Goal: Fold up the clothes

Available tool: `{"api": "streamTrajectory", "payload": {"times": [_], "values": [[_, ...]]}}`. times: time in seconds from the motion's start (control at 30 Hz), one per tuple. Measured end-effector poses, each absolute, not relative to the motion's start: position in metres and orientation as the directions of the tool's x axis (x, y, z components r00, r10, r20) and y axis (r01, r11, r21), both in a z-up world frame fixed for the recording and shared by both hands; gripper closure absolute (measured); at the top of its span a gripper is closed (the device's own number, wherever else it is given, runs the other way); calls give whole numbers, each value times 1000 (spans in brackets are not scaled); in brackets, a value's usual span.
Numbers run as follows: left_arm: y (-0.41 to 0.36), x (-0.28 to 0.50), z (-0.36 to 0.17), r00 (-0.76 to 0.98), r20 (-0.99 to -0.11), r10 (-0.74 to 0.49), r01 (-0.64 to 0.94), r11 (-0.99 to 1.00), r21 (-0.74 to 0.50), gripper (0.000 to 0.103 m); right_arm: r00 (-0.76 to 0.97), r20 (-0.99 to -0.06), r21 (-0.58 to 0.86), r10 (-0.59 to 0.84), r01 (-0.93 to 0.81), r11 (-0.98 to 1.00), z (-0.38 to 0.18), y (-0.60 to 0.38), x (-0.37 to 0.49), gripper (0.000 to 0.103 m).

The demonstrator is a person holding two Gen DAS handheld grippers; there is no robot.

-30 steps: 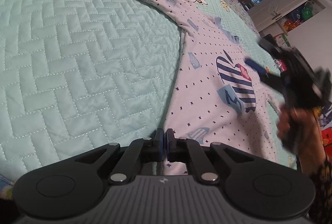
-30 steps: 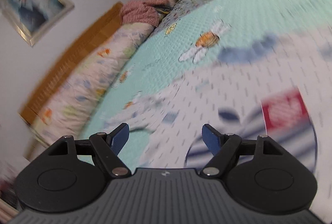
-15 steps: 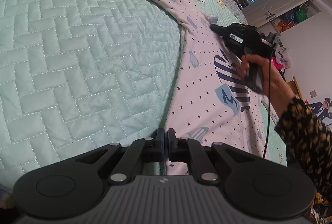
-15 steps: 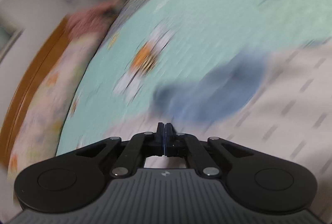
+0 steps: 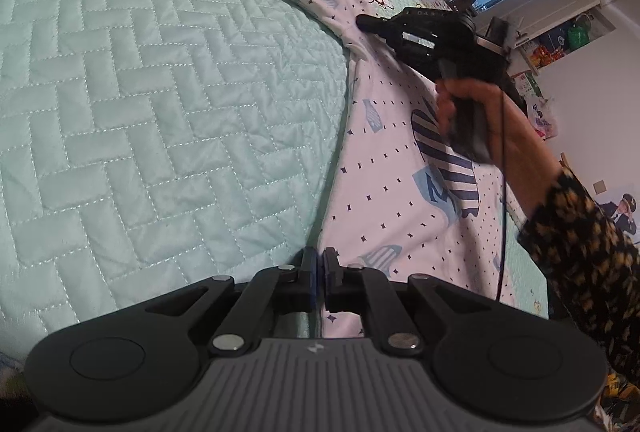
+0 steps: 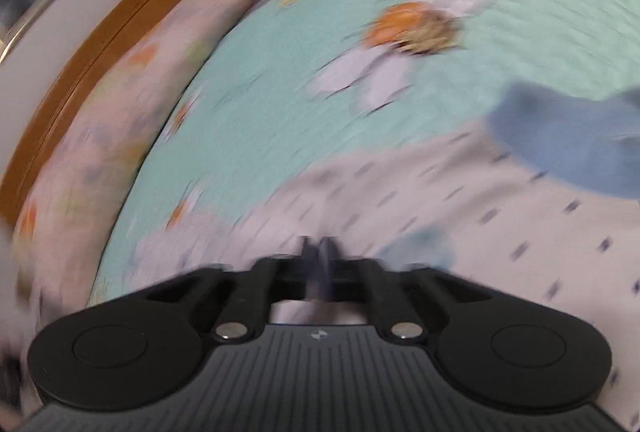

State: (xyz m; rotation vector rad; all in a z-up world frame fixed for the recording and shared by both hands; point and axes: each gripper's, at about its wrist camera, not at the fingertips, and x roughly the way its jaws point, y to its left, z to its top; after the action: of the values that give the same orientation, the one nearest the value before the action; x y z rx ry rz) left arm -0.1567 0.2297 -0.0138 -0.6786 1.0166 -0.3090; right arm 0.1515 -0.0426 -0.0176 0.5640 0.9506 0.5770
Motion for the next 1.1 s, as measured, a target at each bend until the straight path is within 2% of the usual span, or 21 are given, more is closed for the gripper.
{"api": "streamTrajectory", "payload": {"times": [0.07,0.13,0.2,0.3,0.37,0.57,0.7,0.77,0.8,0.83,0.97,1.1], "values": [[232,-156,-15,502,-668,-549,-56,750,-659,97,517,-567,620,641,-244,746,-3,-40,153,91],[235,-156,-17,497,-654,-570,-43,737,-675,97,506,-563,541,653,-372,755,13,-25,153,65],[239,-155,-22,495,-637,-591,-52,712,-700,97,451,-596,435,664,-514,740,25,-3,156,55],[245,-155,-28,495,-612,-616,-65,677,-734,97,395,-692,184,604,-713,677,33,25,160,55],[246,-156,-29,498,-604,-623,-61,669,-741,97,368,-730,107,576,-771,627,34,33,166,55],[250,-154,-33,489,-581,-651,-65,637,-768,97,244,-790,114,563,-843,525,26,40,183,54],[252,-154,-34,488,-572,-659,-59,629,-775,97,183,-798,152,575,-861,486,24,40,190,52],[253,-155,-35,487,-570,-662,-59,626,-778,97,158,-802,184,577,-852,490,26,40,194,64],[253,-154,-36,487,-568,-663,-59,624,-779,97,152,-802,191,577,-851,489,28,41,193,93],[254,-154,-36,487,-566,-665,-60,621,-781,97,149,-800,192,581,-854,484,30,42,190,100],[255,-154,-38,489,-558,-670,-64,611,-789,97,264,-770,154,581,-807,571,33,33,189,100],[254,-155,-38,493,-559,-667,-59,615,-786,97,332,-748,211,574,-701,681,18,20,194,100]]}}
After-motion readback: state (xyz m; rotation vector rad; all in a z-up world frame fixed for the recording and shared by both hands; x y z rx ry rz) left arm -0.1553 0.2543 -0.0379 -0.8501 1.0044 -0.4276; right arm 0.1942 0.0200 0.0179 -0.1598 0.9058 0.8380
